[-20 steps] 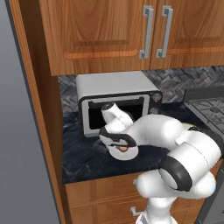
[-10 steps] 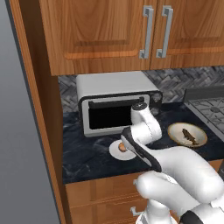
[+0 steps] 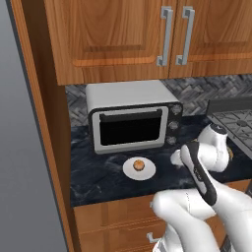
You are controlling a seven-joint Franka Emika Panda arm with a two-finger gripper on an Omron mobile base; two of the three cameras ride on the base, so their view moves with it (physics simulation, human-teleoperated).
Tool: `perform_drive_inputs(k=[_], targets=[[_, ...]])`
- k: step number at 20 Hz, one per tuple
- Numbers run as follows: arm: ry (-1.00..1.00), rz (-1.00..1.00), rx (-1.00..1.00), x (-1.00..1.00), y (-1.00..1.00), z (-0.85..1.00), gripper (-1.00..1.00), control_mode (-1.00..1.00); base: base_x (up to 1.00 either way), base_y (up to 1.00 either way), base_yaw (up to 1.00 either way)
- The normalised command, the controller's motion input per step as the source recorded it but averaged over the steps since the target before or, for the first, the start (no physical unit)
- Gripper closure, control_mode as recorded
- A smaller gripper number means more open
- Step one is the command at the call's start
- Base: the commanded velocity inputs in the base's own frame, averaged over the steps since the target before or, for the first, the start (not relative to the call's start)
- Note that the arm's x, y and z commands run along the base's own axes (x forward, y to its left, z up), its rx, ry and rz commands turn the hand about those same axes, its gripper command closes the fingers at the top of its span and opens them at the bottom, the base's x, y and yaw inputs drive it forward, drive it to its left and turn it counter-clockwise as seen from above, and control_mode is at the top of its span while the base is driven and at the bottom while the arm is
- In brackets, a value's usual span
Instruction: Remove the tangerine from the bowl and place it on the small plate. Then place the bowl with only the fish in the microwave, close the door, and press the start button to microwave the fish.
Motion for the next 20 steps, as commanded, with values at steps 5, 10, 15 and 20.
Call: perform_drive_inputs(k=[5,10,15,20], targets=[[0.00,-0.24,0.34,-0.03,-1.00,0.21,-1.00,-1.00,0.00,0.00,0.00],[-0.03,-0.21,0.37,-0.14,-1.00,0.08,-1.00,-1.00,0.00,0.00,0.00],[-0.12,-0.11,0.32,-0.01,-1.00,0.13,-1.00,-1.00,0.00,0.00,0.00],[-0.10,-0.09,0.27,0.00,-1.00,0.15,-1.00,-1.00,0.00,0.00,0.00]])
